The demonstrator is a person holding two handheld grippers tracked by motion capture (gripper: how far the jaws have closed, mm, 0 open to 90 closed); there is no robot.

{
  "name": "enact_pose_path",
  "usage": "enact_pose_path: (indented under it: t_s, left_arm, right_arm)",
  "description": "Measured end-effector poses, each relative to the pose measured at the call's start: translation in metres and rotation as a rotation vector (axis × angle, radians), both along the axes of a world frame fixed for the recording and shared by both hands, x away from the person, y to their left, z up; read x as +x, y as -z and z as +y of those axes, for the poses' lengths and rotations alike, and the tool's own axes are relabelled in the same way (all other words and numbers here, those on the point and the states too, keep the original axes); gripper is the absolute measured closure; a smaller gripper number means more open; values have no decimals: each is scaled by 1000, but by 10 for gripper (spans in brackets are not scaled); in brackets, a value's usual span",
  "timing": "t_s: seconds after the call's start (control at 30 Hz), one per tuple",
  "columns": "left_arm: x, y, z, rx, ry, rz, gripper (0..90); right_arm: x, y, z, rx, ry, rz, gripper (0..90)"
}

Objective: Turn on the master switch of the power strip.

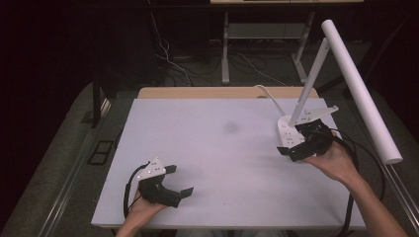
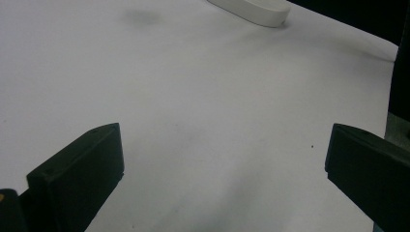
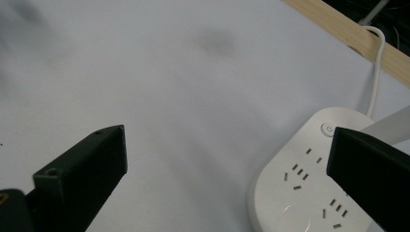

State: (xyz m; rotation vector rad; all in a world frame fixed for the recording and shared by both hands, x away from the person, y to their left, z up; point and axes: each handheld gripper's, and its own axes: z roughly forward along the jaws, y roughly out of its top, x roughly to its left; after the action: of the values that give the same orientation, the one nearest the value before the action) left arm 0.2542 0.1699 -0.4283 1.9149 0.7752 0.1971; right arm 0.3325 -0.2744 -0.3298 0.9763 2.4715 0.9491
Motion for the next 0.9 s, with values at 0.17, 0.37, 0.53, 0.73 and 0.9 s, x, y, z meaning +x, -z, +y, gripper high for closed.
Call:
enact_pose_path:
  t_s: [0.17, 0.37, 0.53, 0.73, 0.9]
  left_arm:
    - [1, 0, 0, 1, 1, 3, 0]
    - [0, 0, 0, 3, 3, 2, 0]
    - [1, 0, 1, 0, 6, 9, 0]
    - [0, 0, 0, 1, 4, 11, 0]
    - [0, 0, 1, 2, 5, 9, 0]
  right_arm:
    - [8, -3, 1, -19, 3, 1, 2]
    - [19, -4, 1, -35, 10, 0, 2]
    - [27, -1, 1, -42, 16, 6, 3]
    - [37, 3, 0, -59, 33, 10, 2]
    - [46, 7, 0, -81, 38, 12, 3]
